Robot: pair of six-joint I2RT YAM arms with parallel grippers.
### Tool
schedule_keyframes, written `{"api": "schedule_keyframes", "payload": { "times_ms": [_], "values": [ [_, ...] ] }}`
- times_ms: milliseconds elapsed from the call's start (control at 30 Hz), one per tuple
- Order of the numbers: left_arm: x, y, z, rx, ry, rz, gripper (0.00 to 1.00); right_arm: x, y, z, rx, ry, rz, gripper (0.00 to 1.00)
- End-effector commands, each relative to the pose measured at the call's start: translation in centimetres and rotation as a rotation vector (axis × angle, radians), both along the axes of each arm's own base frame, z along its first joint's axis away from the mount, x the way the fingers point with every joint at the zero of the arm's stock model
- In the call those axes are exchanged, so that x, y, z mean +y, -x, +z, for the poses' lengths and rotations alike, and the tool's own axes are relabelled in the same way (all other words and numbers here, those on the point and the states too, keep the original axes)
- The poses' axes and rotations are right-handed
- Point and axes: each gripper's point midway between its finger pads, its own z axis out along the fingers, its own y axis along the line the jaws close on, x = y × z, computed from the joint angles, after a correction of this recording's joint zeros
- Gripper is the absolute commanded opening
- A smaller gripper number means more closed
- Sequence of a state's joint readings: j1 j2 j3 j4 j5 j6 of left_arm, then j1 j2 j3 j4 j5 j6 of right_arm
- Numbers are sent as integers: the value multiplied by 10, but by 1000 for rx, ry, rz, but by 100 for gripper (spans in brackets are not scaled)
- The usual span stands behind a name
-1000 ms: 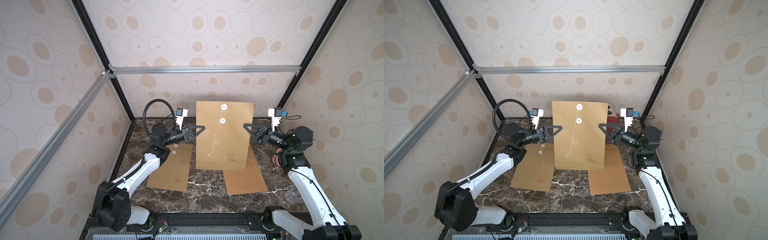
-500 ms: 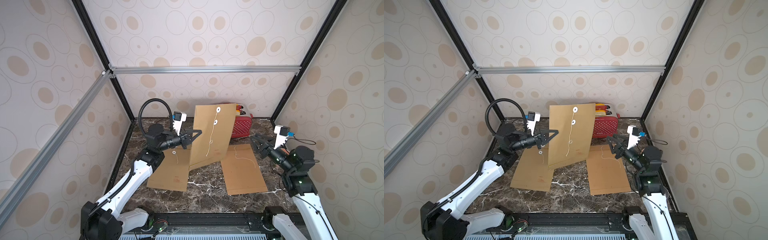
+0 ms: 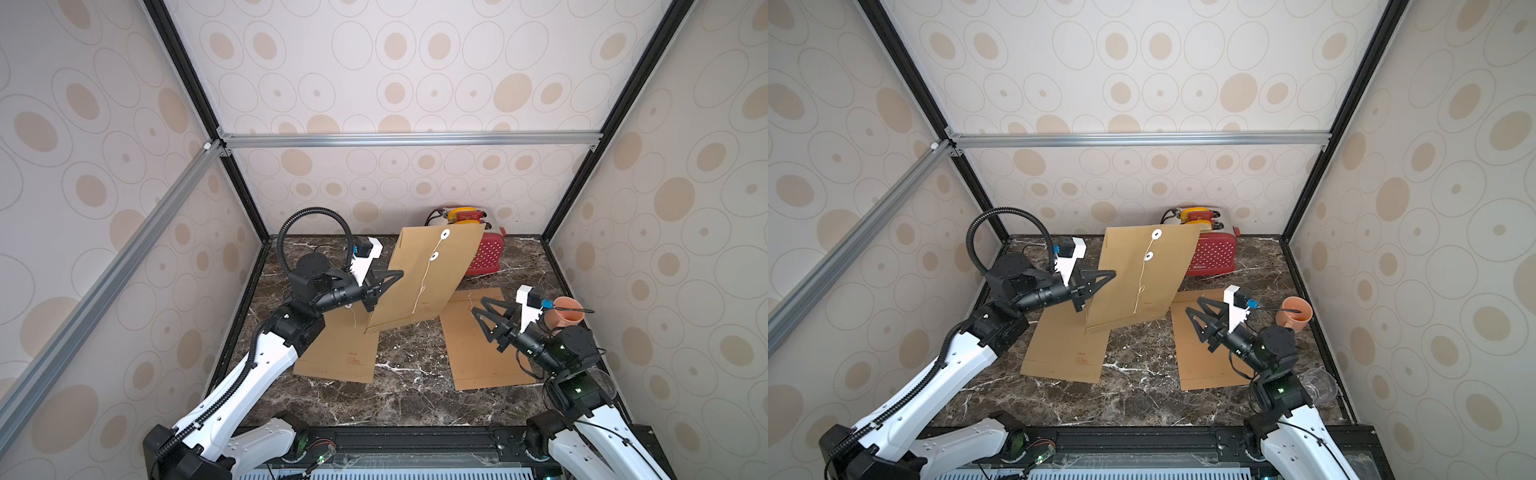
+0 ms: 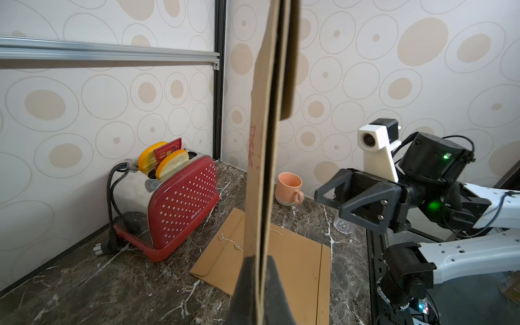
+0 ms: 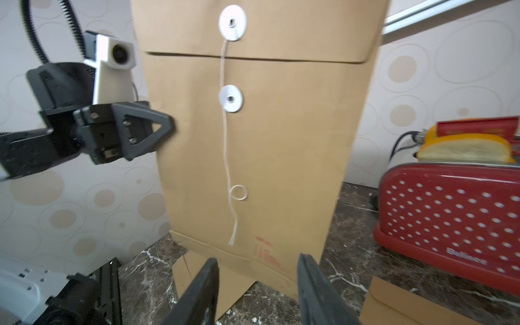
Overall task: Close the mouth of the file bag
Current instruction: Close the file bag.
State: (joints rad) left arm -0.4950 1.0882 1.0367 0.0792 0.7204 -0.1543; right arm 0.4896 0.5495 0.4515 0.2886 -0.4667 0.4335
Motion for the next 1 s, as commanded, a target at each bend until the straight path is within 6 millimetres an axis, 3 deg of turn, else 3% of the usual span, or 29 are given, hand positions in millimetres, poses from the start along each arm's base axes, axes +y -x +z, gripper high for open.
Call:
{"api": "schedule_keyframes", "payload": {
  "times_ms": [0, 200, 433, 767, 967],
  "values": [
    [-4, 10, 17, -68, 53, -58, 0, 15, -1, -8, -88, 86, -10, 48],
    [-4, 22, 25, -94, 106, -87, 0, 52, -1, -24, -121, 166, 20, 45],
    [-3, 26, 33, -94, 152, -97, 0, 78, -5, -32, -136, 177, 35, 45],
    [-6, 34, 40, -99, 196, -153, 0, 100, -5, -17, -184, 109, 46, 42],
    [-7, 37, 42, -99, 200, -160, 0, 98, -18, -22, -143, 96, -26, 39]
  ]
}}
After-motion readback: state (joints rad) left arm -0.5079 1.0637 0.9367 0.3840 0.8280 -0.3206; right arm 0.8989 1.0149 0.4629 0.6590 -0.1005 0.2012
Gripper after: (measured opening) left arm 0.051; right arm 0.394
